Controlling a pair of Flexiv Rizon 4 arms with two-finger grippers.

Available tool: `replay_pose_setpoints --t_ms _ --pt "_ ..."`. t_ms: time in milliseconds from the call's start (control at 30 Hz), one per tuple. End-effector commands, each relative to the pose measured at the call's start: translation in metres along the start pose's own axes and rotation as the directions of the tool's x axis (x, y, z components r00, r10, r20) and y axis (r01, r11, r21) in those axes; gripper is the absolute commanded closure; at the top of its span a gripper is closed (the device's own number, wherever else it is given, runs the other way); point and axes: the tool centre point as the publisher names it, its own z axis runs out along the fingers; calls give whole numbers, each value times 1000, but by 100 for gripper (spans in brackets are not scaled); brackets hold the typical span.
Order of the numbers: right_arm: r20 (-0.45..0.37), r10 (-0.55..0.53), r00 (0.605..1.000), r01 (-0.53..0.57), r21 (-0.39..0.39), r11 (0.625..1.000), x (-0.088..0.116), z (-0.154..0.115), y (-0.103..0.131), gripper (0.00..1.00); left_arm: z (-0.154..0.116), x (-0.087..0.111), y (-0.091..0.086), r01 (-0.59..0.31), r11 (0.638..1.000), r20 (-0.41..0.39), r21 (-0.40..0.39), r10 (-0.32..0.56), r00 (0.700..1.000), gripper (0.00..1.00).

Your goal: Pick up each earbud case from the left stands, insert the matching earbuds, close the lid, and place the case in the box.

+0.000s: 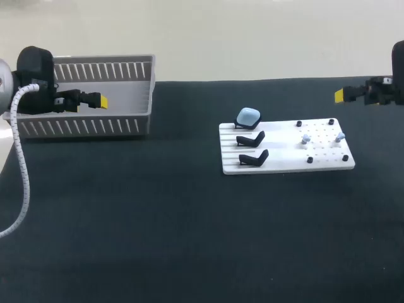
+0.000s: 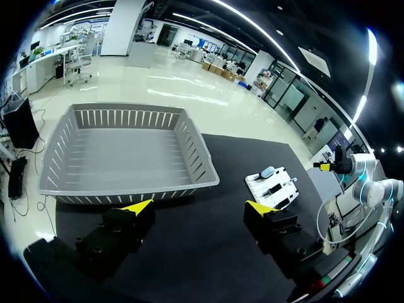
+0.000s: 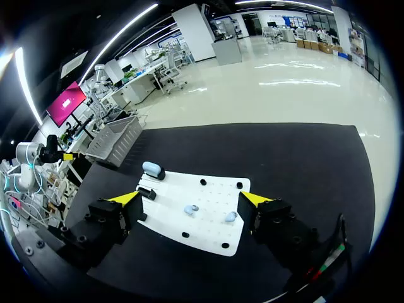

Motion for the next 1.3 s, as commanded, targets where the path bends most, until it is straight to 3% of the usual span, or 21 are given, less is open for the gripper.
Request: replay_pose_setpoints --t_ms 33,533,800,1067,1200,1300 --pt "0 0 1000 0 2 1000 0 0 0 0 0 -1 -1 1 1000 -3 -4 -1 1000 0" --pt "0 0 1000 0 2 1000 0 0 0 0 0 -1 -1 1 1000 -3 -4 -1 1000 0" --pt "0 0 1000 0 2 1000 0 0 0 0 6 -7 -24 -157 982 17 101 156 988 0" --pt "0 0 1000 0 2 1000 0 0 0 0 20 -13 -37 -326 916 31 232 328 944 0" --pt "0 0 1000 0 2 1000 0 0 0 0 26 -16 -43 -406 868 57 286 407 912 0" --pt "0 0 1000 0 2 1000 0 0 0 0 29 -20 -50 -459 812 81 360 463 883 0"
